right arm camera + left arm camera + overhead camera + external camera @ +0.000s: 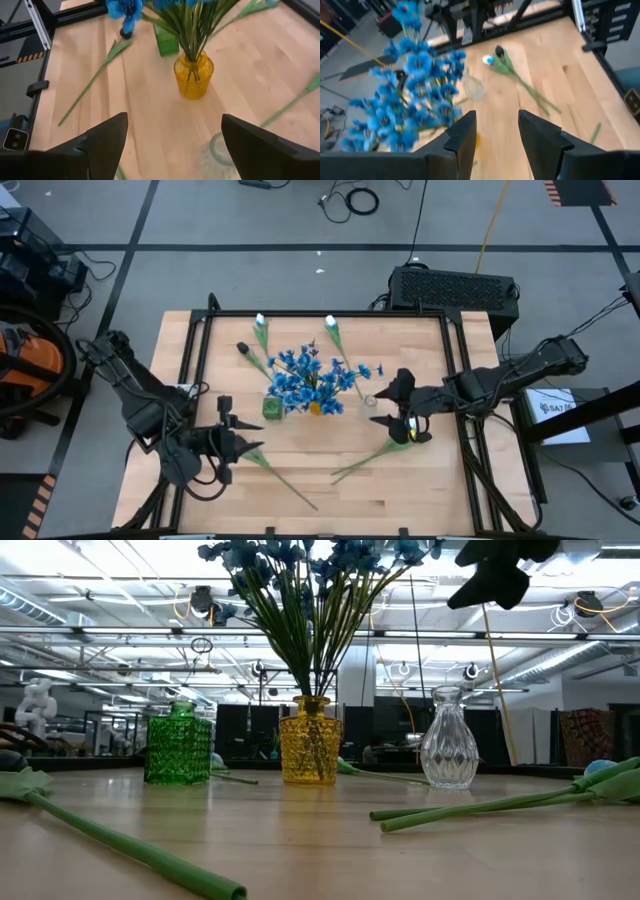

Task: Sort flowers into vase by color
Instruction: Put the bottom left black flower into the transparent vase

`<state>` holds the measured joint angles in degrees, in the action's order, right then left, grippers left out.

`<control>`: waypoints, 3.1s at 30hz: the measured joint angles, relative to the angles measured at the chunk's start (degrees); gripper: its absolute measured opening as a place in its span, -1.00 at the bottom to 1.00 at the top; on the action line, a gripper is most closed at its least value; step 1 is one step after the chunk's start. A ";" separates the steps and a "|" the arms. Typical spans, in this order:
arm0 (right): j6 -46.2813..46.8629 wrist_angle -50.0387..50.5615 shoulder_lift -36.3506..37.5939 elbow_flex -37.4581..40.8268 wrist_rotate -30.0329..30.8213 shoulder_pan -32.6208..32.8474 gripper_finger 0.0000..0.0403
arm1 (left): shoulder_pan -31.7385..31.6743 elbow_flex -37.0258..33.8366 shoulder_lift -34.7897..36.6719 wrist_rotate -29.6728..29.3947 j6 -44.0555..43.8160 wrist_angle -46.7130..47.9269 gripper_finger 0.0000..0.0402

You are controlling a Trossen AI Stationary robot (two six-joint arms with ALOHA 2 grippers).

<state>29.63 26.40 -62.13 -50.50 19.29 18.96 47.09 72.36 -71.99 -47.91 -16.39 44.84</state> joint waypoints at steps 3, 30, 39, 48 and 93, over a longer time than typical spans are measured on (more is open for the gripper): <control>1.07 0.96 0.00 -0.01 -0.18 -0.01 0.55 | 0.57 0.00 0.00 0.36 -5.29 4.59 -0.23; 0.94 2.54 0.00 0.00 -0.16 -0.04 0.55 | 3.90 -26.94 -2.94 16.90 -14.21 -26.71 -0.23; 0.76 2.90 0.00 0.00 -0.16 -0.04 0.55 | -0.55 -27.06 -14.16 25.90 -3.80 -34.84 -0.23; 1.00 3.01 0.00 0.00 -0.18 -0.04 0.55 | -7.78 -27.06 -19.83 37.26 -3.82 -34.79 -0.23; 1.20 3.01 -0.01 0.00 -0.20 -0.04 0.55 | -11.75 -31.36 -20.63 40.47 0.40 -32.55 -0.85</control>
<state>30.83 29.41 -62.14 -50.50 19.09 18.92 35.33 41.00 -92.62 -7.44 -15.99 12.29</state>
